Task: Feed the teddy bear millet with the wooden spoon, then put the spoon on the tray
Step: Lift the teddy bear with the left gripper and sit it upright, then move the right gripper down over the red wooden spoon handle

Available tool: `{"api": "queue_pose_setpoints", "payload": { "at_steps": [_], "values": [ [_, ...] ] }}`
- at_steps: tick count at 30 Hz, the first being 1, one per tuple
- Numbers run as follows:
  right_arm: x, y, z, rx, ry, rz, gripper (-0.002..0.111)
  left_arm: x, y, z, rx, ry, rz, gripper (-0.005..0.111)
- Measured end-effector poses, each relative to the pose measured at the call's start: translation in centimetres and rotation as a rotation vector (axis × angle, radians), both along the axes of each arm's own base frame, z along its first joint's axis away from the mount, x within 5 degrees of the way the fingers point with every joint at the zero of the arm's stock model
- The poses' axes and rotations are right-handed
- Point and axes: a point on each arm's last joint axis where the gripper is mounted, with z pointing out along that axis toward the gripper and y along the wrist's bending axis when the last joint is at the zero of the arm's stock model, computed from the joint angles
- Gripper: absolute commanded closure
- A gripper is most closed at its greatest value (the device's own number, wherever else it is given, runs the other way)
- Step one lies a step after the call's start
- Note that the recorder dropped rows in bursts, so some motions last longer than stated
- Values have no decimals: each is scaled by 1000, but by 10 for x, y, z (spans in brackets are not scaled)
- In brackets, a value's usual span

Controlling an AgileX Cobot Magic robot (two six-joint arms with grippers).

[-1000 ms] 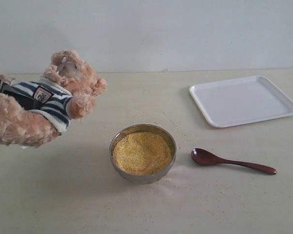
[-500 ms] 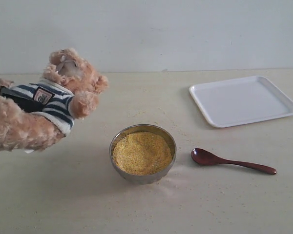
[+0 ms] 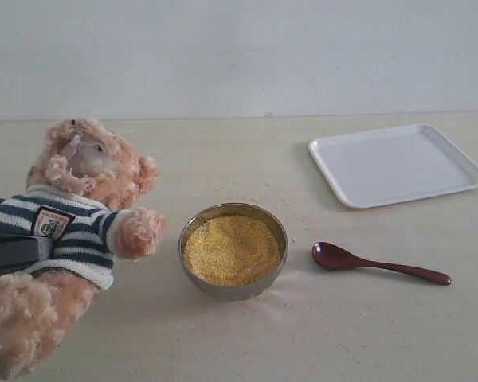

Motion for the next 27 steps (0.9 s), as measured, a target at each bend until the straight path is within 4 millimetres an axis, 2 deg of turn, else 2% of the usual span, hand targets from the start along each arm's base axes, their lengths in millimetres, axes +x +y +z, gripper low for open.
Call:
{"api": "queue_pose_setpoints", "payload": {
  "at_steps": [27],
  "values": [
    [0, 0, 0, 0, 0, 0, 108, 2, 1, 3, -26, -21, 47, 102]
  ]
}}
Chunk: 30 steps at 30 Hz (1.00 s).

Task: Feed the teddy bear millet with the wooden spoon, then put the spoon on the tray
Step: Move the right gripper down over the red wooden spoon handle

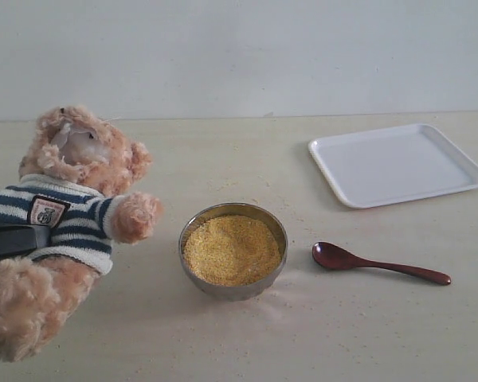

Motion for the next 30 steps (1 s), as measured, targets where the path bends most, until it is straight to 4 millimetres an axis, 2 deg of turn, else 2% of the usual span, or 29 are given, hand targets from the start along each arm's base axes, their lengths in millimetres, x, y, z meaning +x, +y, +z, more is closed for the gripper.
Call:
{"api": "queue_pose_setpoints", "payload": {
  "at_steps": [8, 13, 19, 21, 25, 30],
  "values": [
    [0, 0, 2, 37, -13, -1, 108, 0, 0, 0, 0, 0, 0, 102],
    [0, -1, 12, 348, -51, -1, 108, 0, 0, 0, 1, -1, -1, 102],
    [0, -3, 17, 565, -58, 6, 108, 0, 0, 0, 4, -2, 0, 102],
    [0, -3, 17, 590, -52, 7, 108, 0, 0, 0, 7, -1, 2, 102],
    [-2, 0, 19, 488, 36, 17, 108, 0, 0, 0, 7, -1, 3, 102],
    [-3, 5, 59, 214, 85, 50, 107, 0, 0, 0, 7, -1, 3, 102]
  ]
}}
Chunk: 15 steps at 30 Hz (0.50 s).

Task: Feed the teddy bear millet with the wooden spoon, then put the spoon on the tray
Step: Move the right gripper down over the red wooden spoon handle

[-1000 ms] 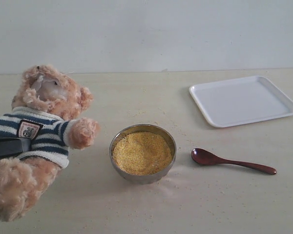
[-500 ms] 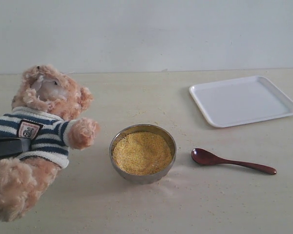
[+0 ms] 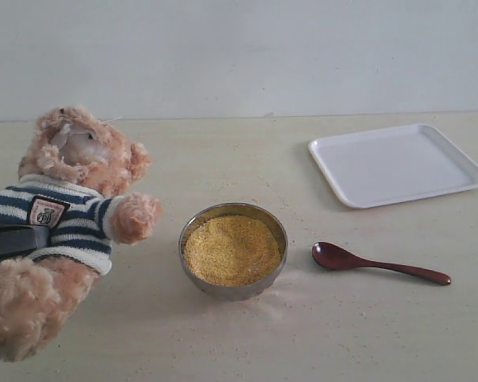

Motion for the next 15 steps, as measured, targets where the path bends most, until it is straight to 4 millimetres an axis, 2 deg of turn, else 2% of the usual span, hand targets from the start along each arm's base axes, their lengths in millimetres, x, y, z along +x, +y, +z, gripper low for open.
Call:
{"api": "queue_pose_setpoints", "payload": {
  "at_steps": [2, 5, 7, 10, 15],
  "values": [
    [7, 4, 17, -206, 59, 50, 101, 0, 0, 0, 0, 0, 0, 102],
    [29, 15, 31, -471, 197, 182, 82, 0, 0, 0, 0, 0, 0, 102],
    [46, 26, 35, -608, 275, 289, 66, 0, 0, 0, 0, 0, 0, 102],
    [78, 46, 37, -816, 344, 413, 49, 0, 0, 0, 0, 0, 0, 102],
    [139, 81, 20, -1150, 450, 502, 45, 0, 0, 0, 0, 0, 0, 102]
  ]
}}
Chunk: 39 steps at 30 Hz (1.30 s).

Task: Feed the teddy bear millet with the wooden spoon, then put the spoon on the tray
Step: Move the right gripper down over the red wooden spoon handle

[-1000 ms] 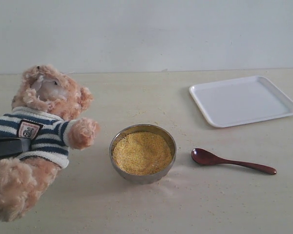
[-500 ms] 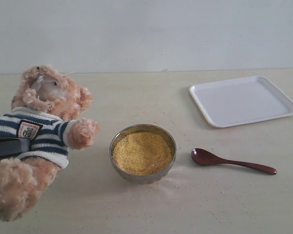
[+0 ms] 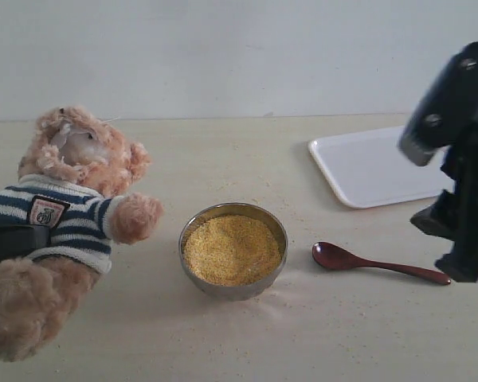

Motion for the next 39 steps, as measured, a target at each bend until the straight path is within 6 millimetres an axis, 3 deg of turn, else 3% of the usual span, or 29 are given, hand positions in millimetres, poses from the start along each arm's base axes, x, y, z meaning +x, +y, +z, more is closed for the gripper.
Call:
{"api": "queue_pose_setpoints", "payload": {
  "at_steps": [5, 9, 13, 16, 18, 19, 22, 39],
  "values": [
    [38, 19, -23, -167, 37, 19, 45, 0, 0, 0, 0, 0, 0, 102],
    [55, 25, -45, -269, 64, 46, 46, 0, 0, 0, 0, 0, 0, 102],
    [79, 10, -55, -205, 181, -109, 60, 0, 0, 0, 0, 0, 0, 102],
    [96, 4, -53, -96, 330, -185, 54, 0, 0, 0, 0, 0, 0, 102],
    [107, 2, -63, -62, 466, -207, 46, 0, 0, 0, 0, 0, 0, 102],
    [108, 2, -68, -62, 496, -207, 41, 0, 0, 0, 0, 0, 0, 102],
    [113, 3, -86, -107, 555, -169, 41, 0, 0, 0, 0, 0, 0, 102],
    [127, -7, -132, -278, 631, -41, 41, 0, 0, 0, -2, -1, 3, 102]
  ]
}}
